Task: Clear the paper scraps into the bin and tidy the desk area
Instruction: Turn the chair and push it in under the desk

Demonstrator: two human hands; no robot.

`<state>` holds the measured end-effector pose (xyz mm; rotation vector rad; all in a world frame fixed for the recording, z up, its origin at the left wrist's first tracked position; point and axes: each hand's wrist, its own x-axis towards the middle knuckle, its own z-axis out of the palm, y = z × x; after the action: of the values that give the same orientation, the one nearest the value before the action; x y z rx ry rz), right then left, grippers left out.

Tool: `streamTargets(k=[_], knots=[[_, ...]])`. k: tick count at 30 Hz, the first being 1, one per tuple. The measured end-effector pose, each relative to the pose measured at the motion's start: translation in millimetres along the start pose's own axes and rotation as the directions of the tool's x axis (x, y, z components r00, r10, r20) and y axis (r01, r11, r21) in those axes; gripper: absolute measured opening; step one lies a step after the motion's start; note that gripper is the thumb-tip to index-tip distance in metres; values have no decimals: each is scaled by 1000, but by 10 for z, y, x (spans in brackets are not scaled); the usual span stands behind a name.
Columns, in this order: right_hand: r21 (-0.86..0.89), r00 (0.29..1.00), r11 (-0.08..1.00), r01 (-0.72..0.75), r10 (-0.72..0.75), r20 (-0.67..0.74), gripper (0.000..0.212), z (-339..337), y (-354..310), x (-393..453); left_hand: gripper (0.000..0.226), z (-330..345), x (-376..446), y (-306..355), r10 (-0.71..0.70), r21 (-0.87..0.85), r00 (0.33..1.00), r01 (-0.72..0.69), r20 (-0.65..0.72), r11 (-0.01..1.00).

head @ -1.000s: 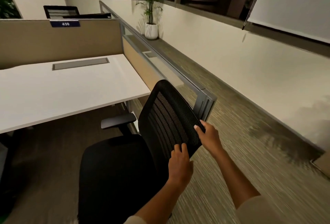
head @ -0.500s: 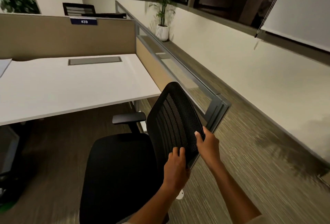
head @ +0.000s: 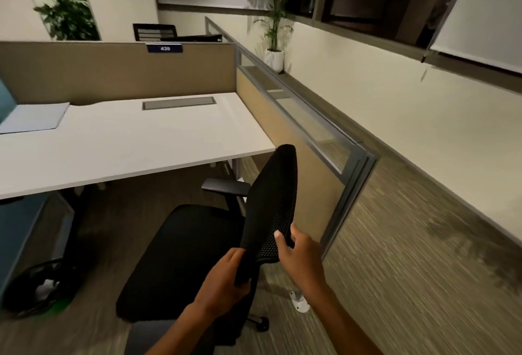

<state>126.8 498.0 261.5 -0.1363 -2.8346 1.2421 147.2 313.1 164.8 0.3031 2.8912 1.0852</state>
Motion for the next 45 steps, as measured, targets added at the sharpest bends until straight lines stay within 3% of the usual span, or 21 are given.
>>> streamTargets(k=[2,4,6,8,11,14,19,25,27,29,33,41,45], knots=[[10,997,997,78,-78,19,39,63,-27,-148,59,-267,-222,-204,-26,16,996,25,80,1000],[-54,987,986,157,-156,35,56,74,-54,-243,64,-525,-466,-407,-74,69,986,64,151,996],[-122,977,970,212,-213,6,60,83,-70,-295,67,-771,-700,-581,-149,222,979,116,138,968],[-122,951,949,290,-299,-71,55,64,-94,-274,65,-980,-858,-636,-229,331,973,214,6,919],[-104,892,896,432,-441,-93,38,100,-197,-174,54,-1269,-1055,-515,-249,291,942,310,-226,905],[-147,829,828,542,-555,-69,17,179,-281,18,41,-1411,-1086,-244,-160,247,913,264,-375,932],[-192,719,698,690,-691,71,24,510,-562,222,46,-1444,-1069,94,-76,275,873,233,-482,933],[-190,654,636,748,-658,373,44,921,-860,233,57,-1434,-1166,-43,-250,397,891,401,-379,826],[-218,657,637,740,-611,442,61,1022,-920,190,59,-1443,-1246,-147,-307,404,882,442,-358,801],[-236,663,634,737,-607,438,72,1097,-948,126,60,-1455,-1309,-221,-315,396,871,459,-376,795],[-256,633,583,771,-657,409,62,1191,-958,8,65,-1451,-1338,-293,-281,417,865,456,-416,787],[-314,584,494,811,-710,393,71,1376,-1010,-168,79,-1649,-1415,-667,-208,476,878,417,-431,775],[-300,599,519,801,-697,394,72,1503,-1206,-224,77,-1882,-1408,-848,-159,511,883,393,-442,765]])
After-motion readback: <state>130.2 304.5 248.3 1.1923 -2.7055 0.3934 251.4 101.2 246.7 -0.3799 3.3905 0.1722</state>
